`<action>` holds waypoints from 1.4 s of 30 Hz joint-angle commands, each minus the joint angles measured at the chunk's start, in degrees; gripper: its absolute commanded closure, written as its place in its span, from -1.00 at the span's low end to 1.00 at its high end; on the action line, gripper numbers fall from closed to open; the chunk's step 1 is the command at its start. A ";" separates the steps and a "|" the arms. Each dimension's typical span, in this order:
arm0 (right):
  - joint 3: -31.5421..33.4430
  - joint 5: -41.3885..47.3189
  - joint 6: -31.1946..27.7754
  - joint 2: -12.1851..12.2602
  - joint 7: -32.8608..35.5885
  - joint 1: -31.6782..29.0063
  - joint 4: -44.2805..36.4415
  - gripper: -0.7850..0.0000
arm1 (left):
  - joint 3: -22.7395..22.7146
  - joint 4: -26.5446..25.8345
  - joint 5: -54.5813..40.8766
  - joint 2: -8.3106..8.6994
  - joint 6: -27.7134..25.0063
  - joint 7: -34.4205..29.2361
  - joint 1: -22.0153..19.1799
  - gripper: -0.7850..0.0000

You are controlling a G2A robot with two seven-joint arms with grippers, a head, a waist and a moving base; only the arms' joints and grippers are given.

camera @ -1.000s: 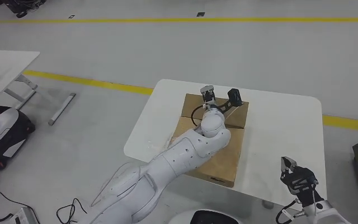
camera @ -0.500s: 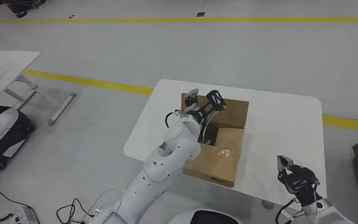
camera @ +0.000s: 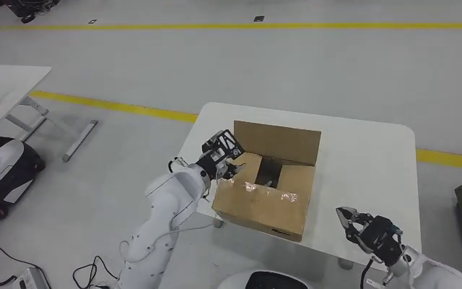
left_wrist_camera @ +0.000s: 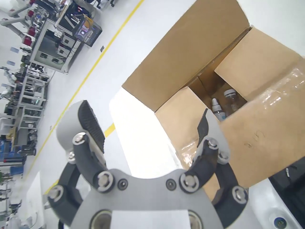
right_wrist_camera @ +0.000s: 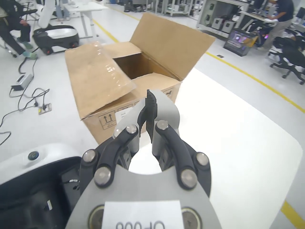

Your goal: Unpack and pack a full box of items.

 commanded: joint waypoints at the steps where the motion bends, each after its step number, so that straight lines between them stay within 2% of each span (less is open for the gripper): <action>1: -0.35 -1.51 -3.30 0.26 0.46 1.09 0.30 1.00 | -1.79 -0.22 -1.63 0.18 -0.70 0.18 0.83 -1.00; 12: -0.39 -1.67 -3.15 0.28 0.46 1.19 0.28 1.00 | -1.79 -0.22 -1.63 0.18 -0.70 0.18 0.83 -1.00; 17: -1.63 8.35 -6.62 0.12 3.22 4.99 1.54 1.00 | -1.77 -0.17 -1.73 0.18 -0.56 0.41 0.91 -1.00; 22: -4.91 19.90 -8.64 0.14 17.46 11.50 3.87 1.00 | -4.34 1.31 -2.24 0.74 -1.35 2.66 2.34 -1.00; 25: -8.82 28.13 -8.64 0.17 29.03 15.52 5.89 1.00 | -6.36 2.16 -3.96 1.08 -2.42 3.56 3.53 -1.00; 28: -12.40 36.25 -6.23 0.23 40.12 19.80 7.43 1.00 | -8.36 2.17 -6.76 1.52 -5.75 4.40 5.15 -1.00; 30: -14.88 38.70 -3.82 0.24 47.24 22.32 7.36 1.00 | -9.45 2.05 -7.33 1.82 -7.50 5.25 6.14 -1.00; 42: -14.95 38.59 -3.62 0.23 47.08 22.22 7.25 1.00 | -9.87 1.79 -7.72 2.00 -7.90 5.94 6.58 -1.00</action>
